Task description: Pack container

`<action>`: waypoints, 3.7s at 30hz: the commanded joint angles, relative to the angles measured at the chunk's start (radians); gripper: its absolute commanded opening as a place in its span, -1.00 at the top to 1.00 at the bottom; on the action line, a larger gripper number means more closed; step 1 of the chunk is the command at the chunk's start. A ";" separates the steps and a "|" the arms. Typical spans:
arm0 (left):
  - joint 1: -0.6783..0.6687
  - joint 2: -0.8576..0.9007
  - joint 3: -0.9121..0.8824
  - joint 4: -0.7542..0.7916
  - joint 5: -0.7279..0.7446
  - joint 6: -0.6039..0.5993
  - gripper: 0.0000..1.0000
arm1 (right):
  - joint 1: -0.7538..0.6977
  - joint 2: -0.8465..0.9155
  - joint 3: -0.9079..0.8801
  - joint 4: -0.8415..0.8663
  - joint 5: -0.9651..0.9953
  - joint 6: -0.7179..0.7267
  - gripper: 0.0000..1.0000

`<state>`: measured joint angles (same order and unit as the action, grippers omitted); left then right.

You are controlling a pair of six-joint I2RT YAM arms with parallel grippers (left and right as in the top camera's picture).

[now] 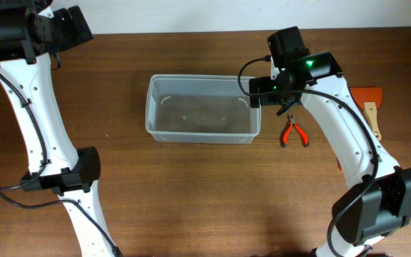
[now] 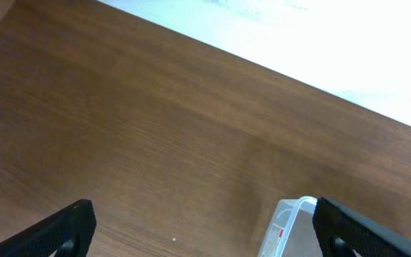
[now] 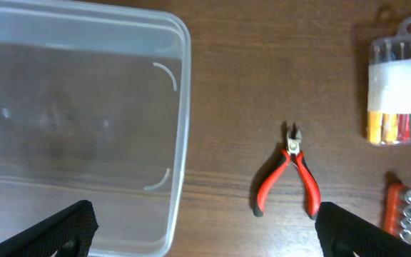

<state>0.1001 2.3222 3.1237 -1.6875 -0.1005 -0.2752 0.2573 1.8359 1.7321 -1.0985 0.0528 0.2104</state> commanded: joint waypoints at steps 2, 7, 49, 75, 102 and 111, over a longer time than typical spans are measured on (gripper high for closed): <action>-0.001 -0.030 0.012 0.000 0.015 0.015 -0.99 | 0.005 0.011 0.021 0.014 -0.019 0.035 -0.97; -0.001 -0.030 0.012 0.000 0.037 0.015 -0.99 | 0.005 0.070 0.021 0.015 -0.024 0.043 -0.97; -0.002 -0.030 0.012 0.000 0.038 0.015 -0.99 | 0.005 0.170 0.020 0.108 -0.027 0.034 -0.32; -0.002 -0.030 0.012 0.000 0.053 0.015 -0.99 | 0.005 0.249 0.020 0.094 -0.027 0.034 0.17; -0.002 -0.030 0.012 0.000 0.053 0.015 -0.99 | 0.005 0.249 0.020 0.130 -0.049 -0.060 0.74; -0.002 -0.030 0.012 0.000 0.053 0.015 -0.98 | 0.005 0.249 0.020 0.130 -0.049 -0.084 0.75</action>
<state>0.1001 2.3222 3.1237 -1.6871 -0.0582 -0.2752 0.2573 2.0701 1.7336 -0.9707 0.0059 0.1410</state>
